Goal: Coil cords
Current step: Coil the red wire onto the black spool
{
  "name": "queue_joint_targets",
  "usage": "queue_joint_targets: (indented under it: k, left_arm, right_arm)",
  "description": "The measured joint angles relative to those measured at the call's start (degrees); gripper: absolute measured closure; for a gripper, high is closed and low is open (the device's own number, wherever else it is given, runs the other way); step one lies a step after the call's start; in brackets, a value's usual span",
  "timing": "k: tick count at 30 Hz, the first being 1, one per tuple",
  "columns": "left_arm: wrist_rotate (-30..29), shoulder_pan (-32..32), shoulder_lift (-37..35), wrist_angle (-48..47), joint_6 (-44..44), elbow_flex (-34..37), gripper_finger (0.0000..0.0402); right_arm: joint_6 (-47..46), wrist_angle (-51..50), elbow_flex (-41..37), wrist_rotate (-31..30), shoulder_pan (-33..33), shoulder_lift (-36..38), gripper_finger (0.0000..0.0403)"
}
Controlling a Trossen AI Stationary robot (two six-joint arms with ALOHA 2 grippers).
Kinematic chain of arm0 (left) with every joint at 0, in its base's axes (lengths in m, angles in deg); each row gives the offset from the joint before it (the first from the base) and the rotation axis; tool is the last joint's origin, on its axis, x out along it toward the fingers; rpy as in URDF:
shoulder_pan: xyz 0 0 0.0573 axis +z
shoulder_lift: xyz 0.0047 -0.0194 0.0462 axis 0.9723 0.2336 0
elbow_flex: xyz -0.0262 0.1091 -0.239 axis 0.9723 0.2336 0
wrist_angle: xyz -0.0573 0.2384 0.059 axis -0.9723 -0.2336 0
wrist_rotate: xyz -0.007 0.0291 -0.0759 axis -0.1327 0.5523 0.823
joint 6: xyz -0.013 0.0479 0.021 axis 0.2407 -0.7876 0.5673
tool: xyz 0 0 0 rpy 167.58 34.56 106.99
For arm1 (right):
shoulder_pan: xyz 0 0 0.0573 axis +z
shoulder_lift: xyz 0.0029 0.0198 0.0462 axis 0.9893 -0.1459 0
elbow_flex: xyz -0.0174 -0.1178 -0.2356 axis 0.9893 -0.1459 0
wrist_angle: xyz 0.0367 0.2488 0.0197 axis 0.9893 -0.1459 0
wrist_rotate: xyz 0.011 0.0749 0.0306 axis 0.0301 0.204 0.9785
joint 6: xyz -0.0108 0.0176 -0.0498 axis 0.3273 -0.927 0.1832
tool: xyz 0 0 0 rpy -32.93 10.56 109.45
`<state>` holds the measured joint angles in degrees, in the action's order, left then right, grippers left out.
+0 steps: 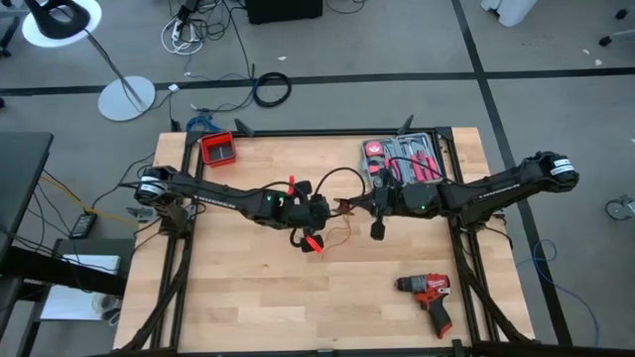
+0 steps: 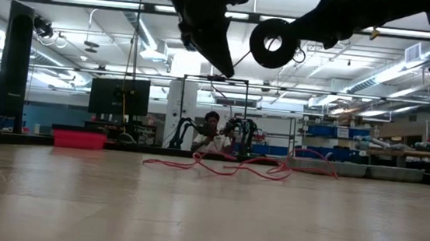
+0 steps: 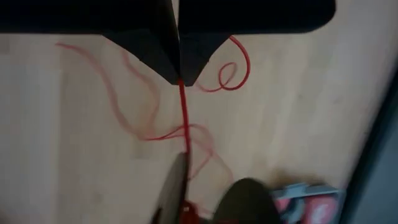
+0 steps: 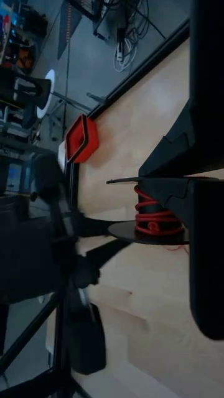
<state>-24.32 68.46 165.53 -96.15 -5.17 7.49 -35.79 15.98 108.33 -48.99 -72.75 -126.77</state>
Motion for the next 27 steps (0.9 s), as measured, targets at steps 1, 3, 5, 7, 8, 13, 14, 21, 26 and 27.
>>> queue_joint_targets:
  k: [1,3,5,7,8,13,14,21,26,27]
  left_arm:
    - [0.68,0.02,0.0,1.28,0.27,0.47,0.0401]
    - [0.9,0.02,0.0,3.08,0.89,1.32,0.0396]
    - [1.07,0.02,0.0,4.45,1.6,2.03,0.038]
    - [1.38,0.0,0.01,4.35,2.67,2.8,0.0356]
    - [1.4,0.0,0.03,4.52,3.42,3.29,0.0342]
    - [0.74,-0.19,0.07,5.72,7.42,6.99,0.0286]
    - [-0.07,-0.33,0.11,5.84,7.77,7.65,0.0281]
    - [-7.63,-2.38,0.11,7.92,9.26,9.45,0.0275]
    - [-14.73,-4.33,0.09,12.87,9.46,9.45,0.0275]
    - [-15.02,-4.47,0.09,14.45,9.46,9.45,0.0275]
  right_arm:
    - [-0.1,0.01,0.0,0.1,-0.04,0.07,0.0403]
    - [-0.51,-0.19,0.0,0.09,-0.09,0.08,0.0403]
    - [-0.96,-0.47,0.0,0.03,-0.13,0.09,0.0403]
    - [-1.13,-0.35,0.02,-0.2,-0.15,0.22,0.0403]
    - [-1.13,-0.32,0.02,-0.51,-0.23,0.24,0.0403]
    - [-1.15,-1.05,0.02,-3.29,-0.53,0.24,0.0403]
    - [-1.15,-1.28,0.02,-3.74,-0.65,0.22,0.0403]
    - [-3.61,-3.18,0.02,-3.83,-1.27,1.44,0.0403]
    - [-6.96,-4.46,0.02,-3.9,-1.27,4.54,0.0403]
    - [-7.49,-4.38,0.02,-4.22,-1.25,5.3,0.0403]
